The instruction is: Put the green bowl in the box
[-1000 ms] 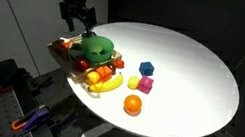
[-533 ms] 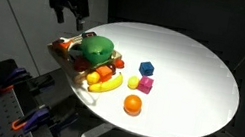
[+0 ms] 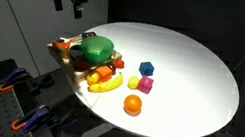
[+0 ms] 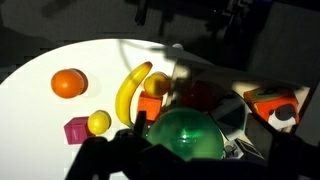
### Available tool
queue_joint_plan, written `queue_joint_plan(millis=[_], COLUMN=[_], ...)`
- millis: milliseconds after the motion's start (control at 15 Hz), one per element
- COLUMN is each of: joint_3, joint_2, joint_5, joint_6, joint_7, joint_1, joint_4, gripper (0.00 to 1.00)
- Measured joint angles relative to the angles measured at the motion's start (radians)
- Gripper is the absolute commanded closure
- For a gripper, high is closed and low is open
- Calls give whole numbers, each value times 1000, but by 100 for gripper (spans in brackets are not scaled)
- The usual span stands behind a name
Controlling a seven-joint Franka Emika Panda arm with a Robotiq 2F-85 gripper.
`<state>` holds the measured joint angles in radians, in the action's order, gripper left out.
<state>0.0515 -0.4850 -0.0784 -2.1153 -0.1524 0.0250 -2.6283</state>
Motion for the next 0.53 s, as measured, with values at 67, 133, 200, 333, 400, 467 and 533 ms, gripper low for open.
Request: queue_joint_plan(millis=[67, 133, 200, 333, 400, 467, 533], joint_3=[3, 5, 6, 6, 6, 6, 6], joint_2=[-13, -24, -34, -44, -46, -46, -46], joint_5=[6, 12, 14, 14, 14, 14, 14], joint_6=[0, 0, 0, 0, 0, 0, 0], joint_7=[0, 1, 1, 2, 2, 2, 2], joint_1=[-1, -2, -3, -3, -3, -3, -3], joint_4=[-2, -5, -9, -17, -19, -20, -20], gripper=[0, 0, 0, 0, 0, 0, 0])
